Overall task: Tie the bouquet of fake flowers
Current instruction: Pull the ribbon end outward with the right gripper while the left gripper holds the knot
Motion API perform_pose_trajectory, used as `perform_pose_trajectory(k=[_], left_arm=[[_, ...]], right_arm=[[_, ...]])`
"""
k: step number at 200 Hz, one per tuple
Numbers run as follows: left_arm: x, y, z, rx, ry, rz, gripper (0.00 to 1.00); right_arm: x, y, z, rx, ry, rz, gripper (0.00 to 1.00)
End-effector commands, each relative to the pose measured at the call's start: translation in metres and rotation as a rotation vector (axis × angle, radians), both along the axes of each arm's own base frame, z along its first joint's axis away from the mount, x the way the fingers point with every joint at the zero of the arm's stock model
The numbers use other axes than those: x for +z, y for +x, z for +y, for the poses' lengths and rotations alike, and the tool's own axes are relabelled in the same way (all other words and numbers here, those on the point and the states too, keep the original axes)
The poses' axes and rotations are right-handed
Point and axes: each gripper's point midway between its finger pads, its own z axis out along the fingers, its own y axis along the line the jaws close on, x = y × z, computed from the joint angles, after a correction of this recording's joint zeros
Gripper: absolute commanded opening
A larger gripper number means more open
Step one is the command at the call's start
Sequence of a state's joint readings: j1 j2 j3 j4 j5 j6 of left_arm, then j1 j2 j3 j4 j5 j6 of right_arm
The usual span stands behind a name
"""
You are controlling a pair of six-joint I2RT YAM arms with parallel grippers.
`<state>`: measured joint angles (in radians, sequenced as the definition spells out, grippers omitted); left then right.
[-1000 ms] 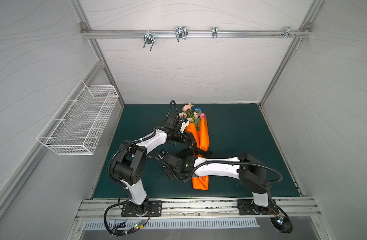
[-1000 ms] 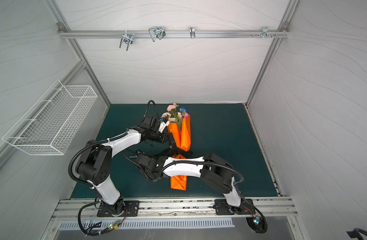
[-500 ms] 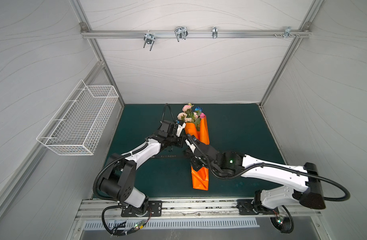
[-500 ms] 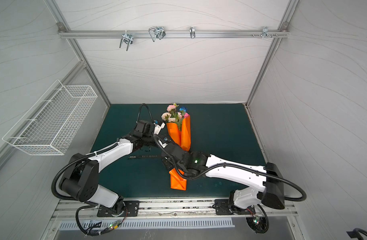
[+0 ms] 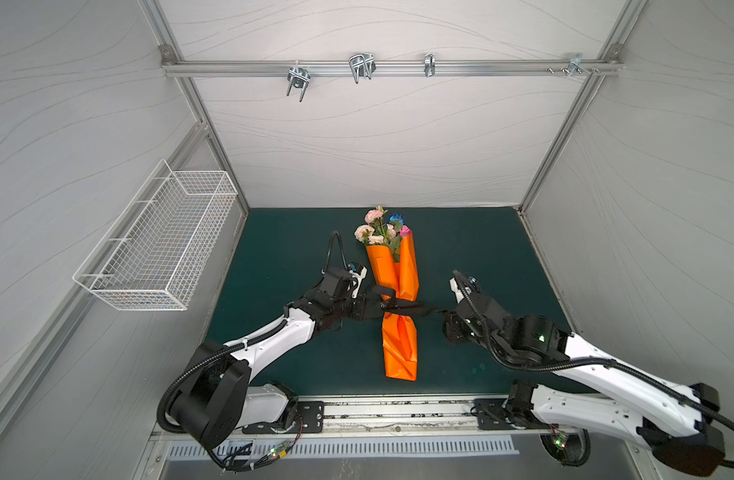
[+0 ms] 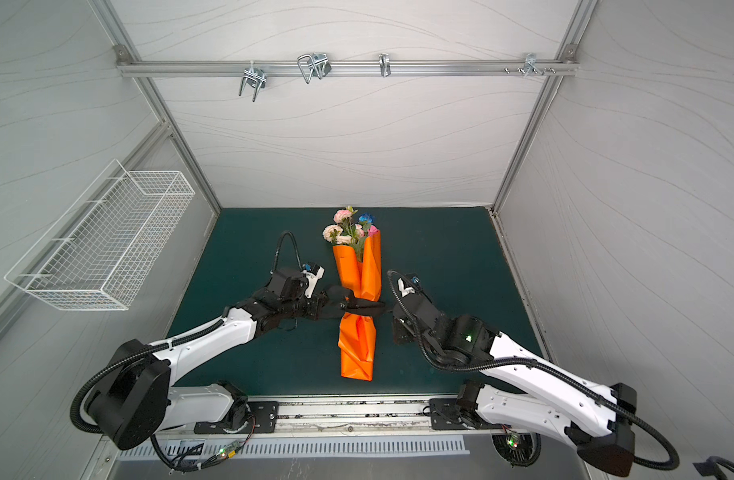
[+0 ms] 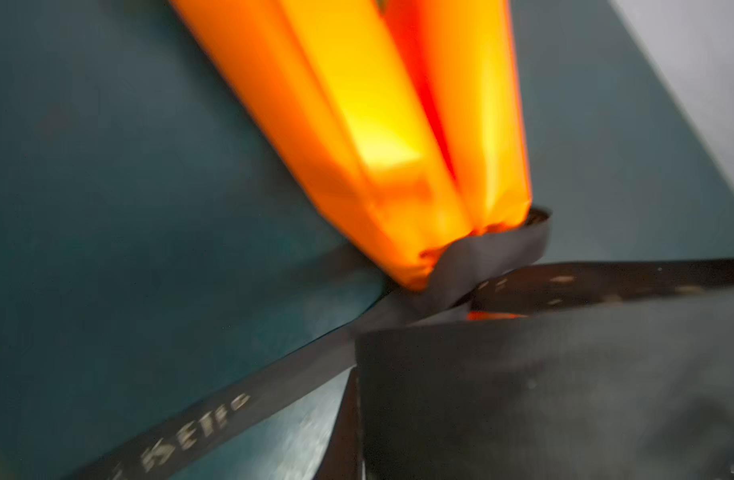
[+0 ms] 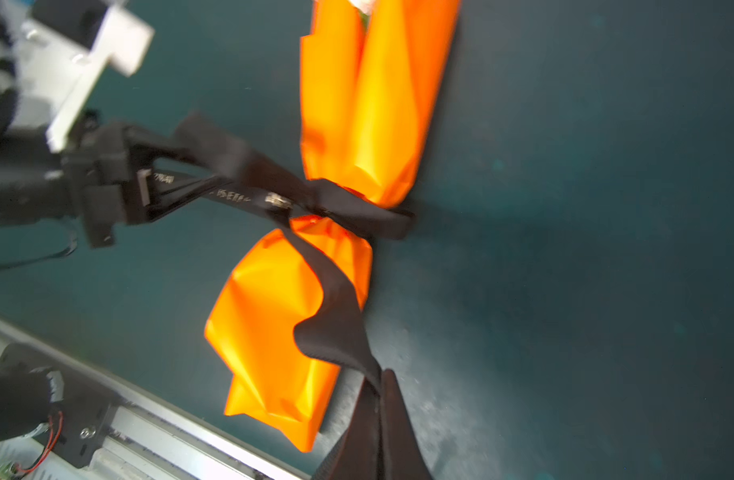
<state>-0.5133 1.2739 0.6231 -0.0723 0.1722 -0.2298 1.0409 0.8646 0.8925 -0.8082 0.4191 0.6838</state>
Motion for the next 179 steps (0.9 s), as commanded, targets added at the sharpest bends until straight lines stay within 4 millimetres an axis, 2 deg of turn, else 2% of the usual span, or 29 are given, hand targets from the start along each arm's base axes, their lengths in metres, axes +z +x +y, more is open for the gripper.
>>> perform_pose_trajectory(k=[1,28,64,114,150,179], left_arm=[[0.005,0.009,0.013,0.125,-0.01,-0.042,0.0],[-0.012,0.001,0.026,0.212,-0.005,0.011,0.0],[-0.026,-0.003,0.024,0.227,-0.022,0.055,0.0],[-0.03,-0.002,0.023,0.222,-0.013,0.065,0.0],[-0.037,-0.003,0.025,0.238,-0.002,0.077,0.0],[-0.035,-0.002,0.027,0.248,0.003,0.07,0.0]], right_arm=[[-0.016,-0.006,-0.029,-0.092,-0.036,0.089,0.0],[-0.019,-0.006,-0.046,-0.154,-0.048,0.116,0.0],[-0.022,-0.008,-0.062,-0.222,-0.076,0.151,0.0],[-0.021,-0.018,-0.1,-0.363,-0.143,0.194,0.0],[-0.036,-0.023,-0.116,-0.435,-0.181,0.256,0.0],[-0.038,-0.023,-0.127,-0.485,-0.192,0.273,0.0]])
